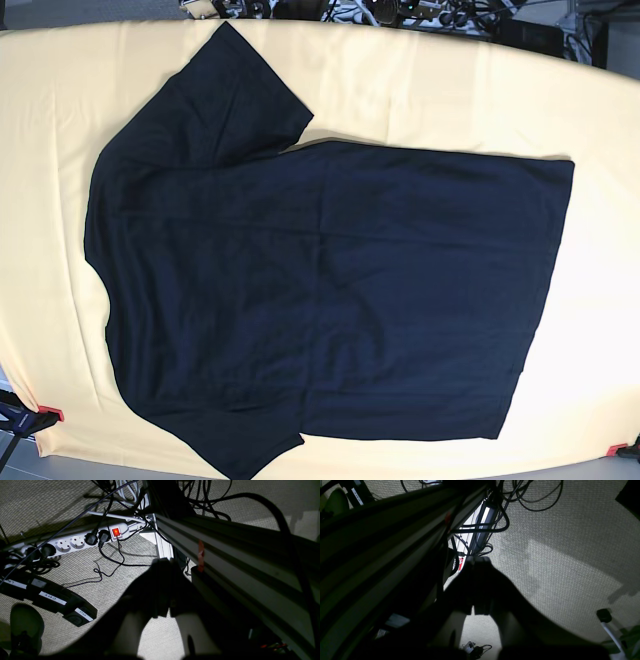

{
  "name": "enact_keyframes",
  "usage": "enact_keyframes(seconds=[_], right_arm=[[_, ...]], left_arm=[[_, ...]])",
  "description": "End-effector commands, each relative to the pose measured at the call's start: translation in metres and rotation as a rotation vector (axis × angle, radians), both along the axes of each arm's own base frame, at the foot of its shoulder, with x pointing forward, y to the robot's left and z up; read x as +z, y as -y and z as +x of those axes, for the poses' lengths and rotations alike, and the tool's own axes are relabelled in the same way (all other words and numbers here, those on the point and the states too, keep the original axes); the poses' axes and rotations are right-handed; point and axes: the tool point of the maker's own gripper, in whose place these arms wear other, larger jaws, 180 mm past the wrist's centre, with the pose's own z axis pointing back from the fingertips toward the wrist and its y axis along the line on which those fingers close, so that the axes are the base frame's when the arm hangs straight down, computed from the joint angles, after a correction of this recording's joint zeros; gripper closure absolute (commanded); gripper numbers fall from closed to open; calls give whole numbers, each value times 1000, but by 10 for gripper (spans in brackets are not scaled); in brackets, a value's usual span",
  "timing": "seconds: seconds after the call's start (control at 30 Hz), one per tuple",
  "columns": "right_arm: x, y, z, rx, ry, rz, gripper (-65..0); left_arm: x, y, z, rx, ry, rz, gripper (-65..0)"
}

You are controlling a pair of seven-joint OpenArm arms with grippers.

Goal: Fold the T-shirt properly

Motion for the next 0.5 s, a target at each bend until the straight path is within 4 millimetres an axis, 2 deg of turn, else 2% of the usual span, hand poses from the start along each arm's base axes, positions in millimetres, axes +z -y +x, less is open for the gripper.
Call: enact_keyframes(seconds=[0.0,0.47], right_arm=[[2,0,17,-5,33,7,0],[2,0,18,-6,34,5,0]], left_arm=[[2,4,0,1,7,-19,0],[3,7,4,-30,22,-20,0]])
